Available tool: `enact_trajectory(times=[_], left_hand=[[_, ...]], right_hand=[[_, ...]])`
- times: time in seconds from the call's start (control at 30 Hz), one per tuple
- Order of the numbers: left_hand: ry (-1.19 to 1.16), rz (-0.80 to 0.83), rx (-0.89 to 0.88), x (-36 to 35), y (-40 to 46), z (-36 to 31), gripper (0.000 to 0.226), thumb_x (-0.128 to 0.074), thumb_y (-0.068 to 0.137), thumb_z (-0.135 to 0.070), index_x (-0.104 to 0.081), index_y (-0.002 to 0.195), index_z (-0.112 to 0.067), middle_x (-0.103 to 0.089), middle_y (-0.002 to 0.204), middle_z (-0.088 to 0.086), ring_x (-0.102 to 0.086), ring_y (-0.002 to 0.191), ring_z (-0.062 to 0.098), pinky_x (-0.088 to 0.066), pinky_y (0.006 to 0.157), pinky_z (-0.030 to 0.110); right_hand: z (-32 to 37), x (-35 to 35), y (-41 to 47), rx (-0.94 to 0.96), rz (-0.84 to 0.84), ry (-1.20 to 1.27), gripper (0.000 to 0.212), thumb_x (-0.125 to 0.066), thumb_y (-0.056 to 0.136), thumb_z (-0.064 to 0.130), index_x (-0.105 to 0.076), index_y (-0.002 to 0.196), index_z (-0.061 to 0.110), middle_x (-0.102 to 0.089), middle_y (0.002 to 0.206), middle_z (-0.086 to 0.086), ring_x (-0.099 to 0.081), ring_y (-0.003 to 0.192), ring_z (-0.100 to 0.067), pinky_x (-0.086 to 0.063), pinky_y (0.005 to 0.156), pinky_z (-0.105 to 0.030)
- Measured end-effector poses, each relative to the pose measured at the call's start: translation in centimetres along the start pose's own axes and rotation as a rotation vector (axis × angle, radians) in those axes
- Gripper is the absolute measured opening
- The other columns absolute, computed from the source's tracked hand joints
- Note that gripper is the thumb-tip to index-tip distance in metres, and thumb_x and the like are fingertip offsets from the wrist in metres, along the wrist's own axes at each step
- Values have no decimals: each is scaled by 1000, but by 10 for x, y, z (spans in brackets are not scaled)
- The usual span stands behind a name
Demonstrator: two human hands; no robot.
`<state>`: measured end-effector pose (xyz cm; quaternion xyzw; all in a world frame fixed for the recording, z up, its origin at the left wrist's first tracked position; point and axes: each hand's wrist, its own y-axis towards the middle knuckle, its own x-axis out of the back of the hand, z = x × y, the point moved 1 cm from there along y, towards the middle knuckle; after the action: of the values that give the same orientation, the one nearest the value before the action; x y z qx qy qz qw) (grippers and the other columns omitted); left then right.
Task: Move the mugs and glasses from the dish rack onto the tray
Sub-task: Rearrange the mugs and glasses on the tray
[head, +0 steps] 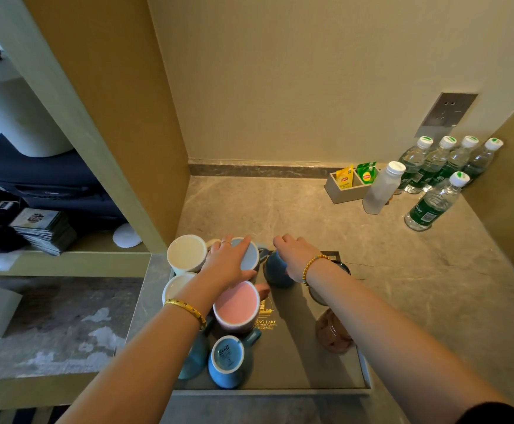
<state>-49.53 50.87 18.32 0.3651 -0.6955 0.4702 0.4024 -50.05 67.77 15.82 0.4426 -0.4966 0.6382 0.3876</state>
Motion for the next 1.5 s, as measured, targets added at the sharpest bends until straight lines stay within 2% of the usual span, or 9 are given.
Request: enact_trajectory(times=[0.33,0.57,0.83,1.0,1.17,1.3,1.4,1.47,1.5], left_hand=[[23,-8,-12,-5,4,6,84,-57,84,-52,-6,148,-32,-15,153,13,-24,135,37,-28,109,46],[-104,5,-33,-6,5,15,81,-54,85,-55,-12,148,-27,-14,154,9,-22,137,35,-25,110,45],[-177,-68,-54,-11,3,21,78,-61,84,-45,-20,146,-20,-26,149,8,-33,131,30,-31,105,40],[-182,-67,-51,-15,2,22,77,-59,86,-45,-18,146,-21,-24,149,7,-33,131,29,-32,105,39],[-141,-81,-13,-19,-5,22,70,-53,90,-45,-20,146,-20,-13,155,9,-24,137,31,-26,110,40],[-300,-319,66,-17,-29,23,48,-54,91,-33,-43,133,-14,-35,140,13,-38,124,29,-36,99,39],[-314,-490,120,-12,-47,34,34,-49,93,-19,-50,125,-10,-46,129,16,-43,114,31,-38,92,42],[-274,-515,212,-10,-57,49,34,-45,93,-13,-49,126,-9,-46,130,17,-43,115,33,-38,94,43],[-272,-500,280,-11,-62,57,35,-43,93,-13,-47,128,-10,-45,131,17,-42,116,33,-38,95,43]], right_hand=[[3,-2,0,43,-42,59,58,-66,79,2,-37,127,20,-45,128,-7,-46,111,-28,-46,86,-33],[-14,2,-9,-79,1,395,97,-78,72,17,-13,145,18,-29,146,-11,-37,131,-30,-38,104,-38],[-18,7,-14,-148,124,454,92,-76,74,27,-18,145,21,-37,146,-10,-41,130,-29,-38,102,-37],[-5,-1,-13,-110,8,372,67,-70,81,23,-30,135,20,-45,129,-12,-53,112,-31,-46,91,-36],[-6,-5,-18,-90,-8,391,67,-68,82,20,-29,136,19,-43,132,-12,-49,118,-31,-44,96,-39],[0,-6,-28,-61,-216,344,70,-67,82,26,-28,139,15,-33,140,-10,-32,130,-28,-38,104,-38],[16,-2,-40,-11,-388,398,33,-55,89,23,-45,120,15,-50,117,-7,-47,111,-24,-47,87,-33],[27,1,-47,-49,-248,427,10,-47,93,30,-48,95,20,-56,88,-1,-57,87,-22,-47,67,-32],[33,0,-49,-67,-136,408,17,-43,94,35,-46,85,21,-54,76,2,-57,76,-21,-42,60,-30]])
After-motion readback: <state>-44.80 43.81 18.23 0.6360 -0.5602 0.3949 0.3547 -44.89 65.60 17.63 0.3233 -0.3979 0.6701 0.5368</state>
